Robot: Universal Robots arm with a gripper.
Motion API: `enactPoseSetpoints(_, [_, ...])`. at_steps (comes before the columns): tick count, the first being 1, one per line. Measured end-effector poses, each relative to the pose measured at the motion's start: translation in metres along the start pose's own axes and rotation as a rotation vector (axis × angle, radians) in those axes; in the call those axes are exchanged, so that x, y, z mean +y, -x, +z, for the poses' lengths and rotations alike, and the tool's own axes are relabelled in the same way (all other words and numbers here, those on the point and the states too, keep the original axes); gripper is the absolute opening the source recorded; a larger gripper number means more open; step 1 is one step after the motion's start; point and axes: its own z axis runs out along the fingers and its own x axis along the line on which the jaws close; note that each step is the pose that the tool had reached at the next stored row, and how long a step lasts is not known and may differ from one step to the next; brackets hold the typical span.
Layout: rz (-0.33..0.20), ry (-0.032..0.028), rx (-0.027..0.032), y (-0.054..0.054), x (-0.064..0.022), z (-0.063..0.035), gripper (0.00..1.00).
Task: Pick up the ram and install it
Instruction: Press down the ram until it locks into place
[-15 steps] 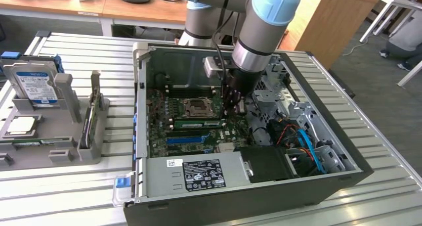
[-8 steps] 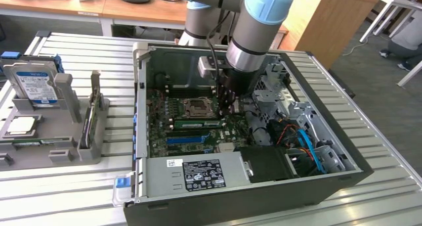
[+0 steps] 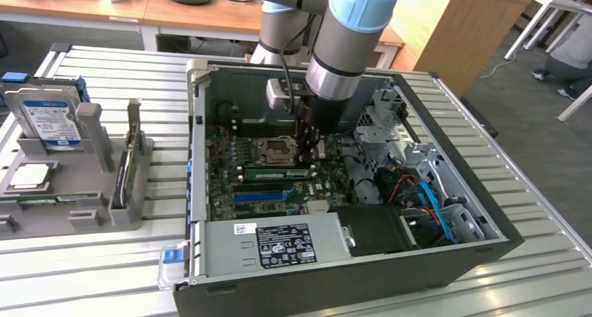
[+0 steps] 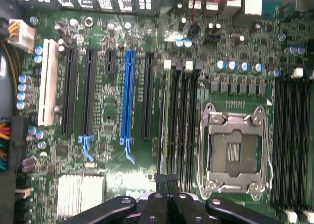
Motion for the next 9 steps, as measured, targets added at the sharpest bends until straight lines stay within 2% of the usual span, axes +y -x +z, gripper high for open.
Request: enactPoseSetpoints(9, [0.0, -0.0063, 0.0001, 0.001, 0.0185, 0.0007, 0.11])
